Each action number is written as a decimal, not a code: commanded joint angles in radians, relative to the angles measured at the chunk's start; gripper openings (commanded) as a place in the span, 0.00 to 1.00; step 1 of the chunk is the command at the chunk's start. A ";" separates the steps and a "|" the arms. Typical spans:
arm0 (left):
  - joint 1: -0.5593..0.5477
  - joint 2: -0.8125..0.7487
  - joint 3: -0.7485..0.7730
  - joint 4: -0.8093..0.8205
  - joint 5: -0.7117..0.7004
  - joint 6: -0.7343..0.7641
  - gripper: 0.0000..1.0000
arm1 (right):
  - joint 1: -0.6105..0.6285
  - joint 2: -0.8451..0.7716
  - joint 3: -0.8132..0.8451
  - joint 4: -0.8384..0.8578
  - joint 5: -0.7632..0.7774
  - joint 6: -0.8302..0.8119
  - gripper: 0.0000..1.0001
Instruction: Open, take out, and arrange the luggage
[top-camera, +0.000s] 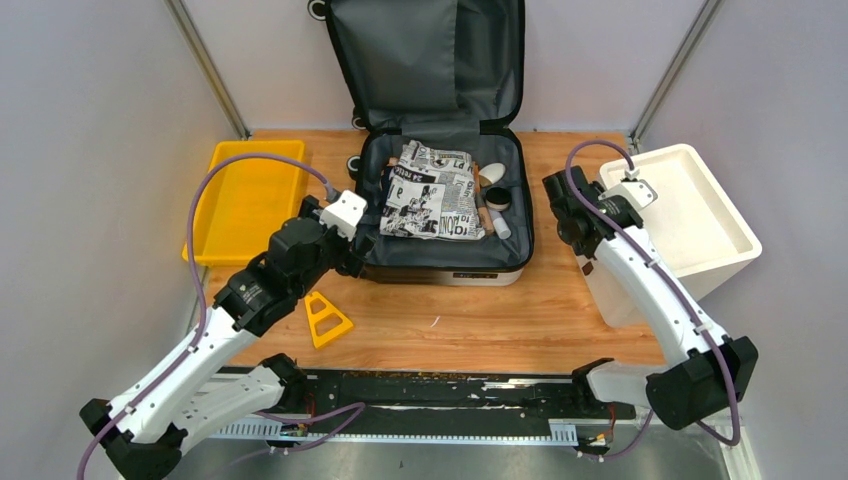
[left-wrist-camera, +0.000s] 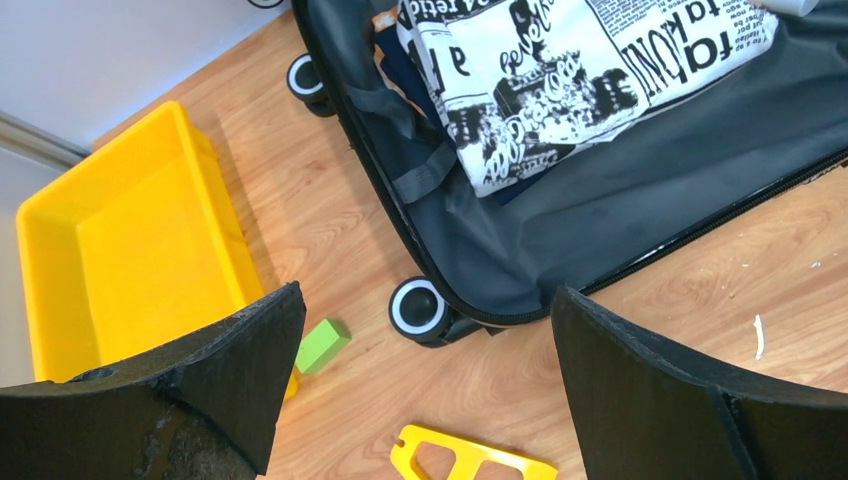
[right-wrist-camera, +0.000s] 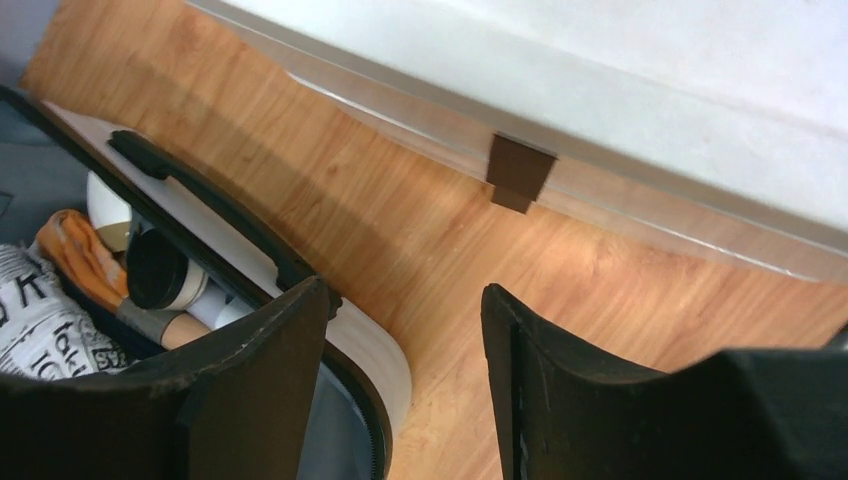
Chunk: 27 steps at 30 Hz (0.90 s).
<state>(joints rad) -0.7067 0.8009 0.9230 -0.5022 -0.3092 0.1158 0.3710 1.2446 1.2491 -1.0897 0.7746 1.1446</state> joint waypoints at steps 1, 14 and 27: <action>-0.002 0.001 0.017 0.008 -0.003 0.000 0.99 | 0.009 0.059 0.090 -0.242 0.045 0.281 0.57; -0.002 -0.014 0.013 0.008 0.000 0.004 0.99 | 0.013 0.120 0.049 -0.415 0.283 0.535 0.56; -0.003 -0.017 0.010 0.010 -0.010 0.007 0.99 | -0.007 0.207 0.050 -0.447 0.339 0.629 0.45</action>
<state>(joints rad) -0.7067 0.7982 0.9230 -0.5068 -0.3092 0.1150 0.3733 1.4479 1.2961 -1.5066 1.0485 1.7126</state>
